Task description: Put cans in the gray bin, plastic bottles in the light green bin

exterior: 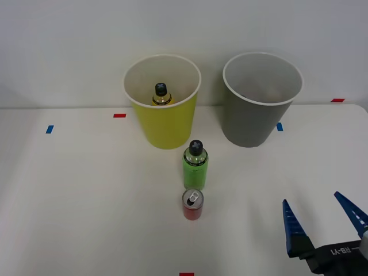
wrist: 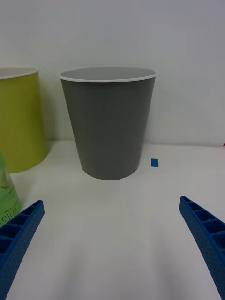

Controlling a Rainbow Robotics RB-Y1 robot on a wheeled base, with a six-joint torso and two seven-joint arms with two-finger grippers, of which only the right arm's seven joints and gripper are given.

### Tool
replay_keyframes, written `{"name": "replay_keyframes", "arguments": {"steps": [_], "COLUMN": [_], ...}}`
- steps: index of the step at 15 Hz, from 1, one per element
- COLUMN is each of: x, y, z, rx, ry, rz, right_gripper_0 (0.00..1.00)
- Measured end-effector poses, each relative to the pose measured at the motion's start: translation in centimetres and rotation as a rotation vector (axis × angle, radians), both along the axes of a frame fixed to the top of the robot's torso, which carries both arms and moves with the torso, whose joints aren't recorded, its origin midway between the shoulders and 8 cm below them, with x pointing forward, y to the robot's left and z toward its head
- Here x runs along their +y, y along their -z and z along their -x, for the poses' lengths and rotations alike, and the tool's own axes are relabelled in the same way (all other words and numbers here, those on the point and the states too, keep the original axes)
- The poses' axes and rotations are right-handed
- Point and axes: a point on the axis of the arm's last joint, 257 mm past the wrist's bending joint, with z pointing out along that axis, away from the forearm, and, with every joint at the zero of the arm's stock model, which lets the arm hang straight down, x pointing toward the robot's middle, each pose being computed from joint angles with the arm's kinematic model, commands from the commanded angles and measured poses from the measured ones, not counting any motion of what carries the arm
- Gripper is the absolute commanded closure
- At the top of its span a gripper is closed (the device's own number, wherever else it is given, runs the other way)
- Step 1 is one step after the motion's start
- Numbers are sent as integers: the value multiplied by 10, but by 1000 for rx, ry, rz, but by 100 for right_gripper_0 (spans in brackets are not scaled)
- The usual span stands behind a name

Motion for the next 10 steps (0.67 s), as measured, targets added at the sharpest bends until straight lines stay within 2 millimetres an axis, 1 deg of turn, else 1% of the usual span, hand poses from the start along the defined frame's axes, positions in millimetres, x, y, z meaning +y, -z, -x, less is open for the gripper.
{"name": "replay_keyframes", "arguments": {"steps": [2, 4, 6, 8, 10], "x": [-10, -22, -30, -35, -36], "y": [22, 36, 37, 41, 43], "z": [4, 9, 17, 33, 50], "rx": [-44, -86, -102, -91, -88], "ry": [-8, 8, 36, 68, 94], "rz": [-16, -46, -58, -80, -100], "right_gripper_0": [0, 0, 0, 0, 0]}}
